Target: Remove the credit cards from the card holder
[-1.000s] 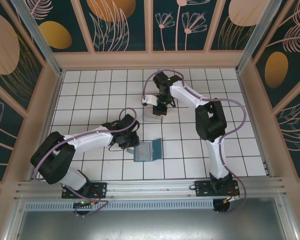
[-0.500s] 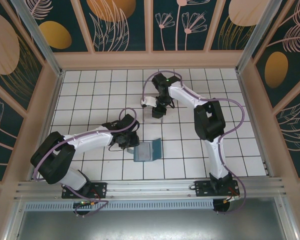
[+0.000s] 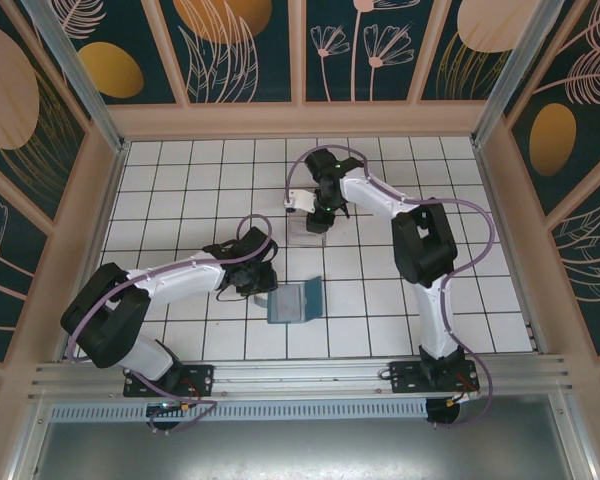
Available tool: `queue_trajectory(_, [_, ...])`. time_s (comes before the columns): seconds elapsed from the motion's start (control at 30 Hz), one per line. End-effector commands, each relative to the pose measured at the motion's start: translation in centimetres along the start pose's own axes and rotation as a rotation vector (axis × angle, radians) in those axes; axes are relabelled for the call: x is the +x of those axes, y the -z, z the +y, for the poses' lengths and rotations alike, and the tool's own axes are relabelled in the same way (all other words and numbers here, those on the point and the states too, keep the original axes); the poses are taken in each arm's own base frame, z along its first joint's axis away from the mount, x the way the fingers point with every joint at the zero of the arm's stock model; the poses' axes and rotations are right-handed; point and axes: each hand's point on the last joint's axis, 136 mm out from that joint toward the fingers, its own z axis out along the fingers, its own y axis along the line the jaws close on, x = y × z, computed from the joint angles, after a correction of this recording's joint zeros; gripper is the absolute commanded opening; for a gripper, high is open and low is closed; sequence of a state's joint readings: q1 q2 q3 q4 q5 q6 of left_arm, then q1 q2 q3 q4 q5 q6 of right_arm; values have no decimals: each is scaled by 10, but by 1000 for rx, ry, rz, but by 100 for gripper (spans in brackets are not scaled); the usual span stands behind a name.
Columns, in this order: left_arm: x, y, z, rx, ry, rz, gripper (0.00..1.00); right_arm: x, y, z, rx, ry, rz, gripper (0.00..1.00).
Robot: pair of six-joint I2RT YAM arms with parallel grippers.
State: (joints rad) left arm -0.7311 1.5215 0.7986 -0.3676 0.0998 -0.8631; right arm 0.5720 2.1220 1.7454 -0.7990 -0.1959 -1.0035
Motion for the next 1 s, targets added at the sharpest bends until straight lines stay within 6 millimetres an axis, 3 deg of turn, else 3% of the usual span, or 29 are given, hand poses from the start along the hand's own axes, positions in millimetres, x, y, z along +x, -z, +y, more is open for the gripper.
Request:
queue_trajectory(0.0, [-3, 0, 0, -6, -16, 2, 21, -17, 34, -26, 189, 14, -38, 35])
queue_trajectory(0.3, [-4, 1, 0, -2, -18, -4, 21, -20, 50, -26, 264, 18, -76, 39])
queue_trajectory(0.47, [-5, 1, 0, -1, -15, -6, 21, -23, 32, 3, 97, 33, -113, 40])
queue_trajectory(0.67, [-4, 1, 0, 0, -10, -6, 21, -16, 9, -4, 104, -3, -80, 47])
queue_trajectory(0.97, [-2, 2, 4, -9, -2, -7, 21, -7, -7, -12, 139, -10, -39, 48])
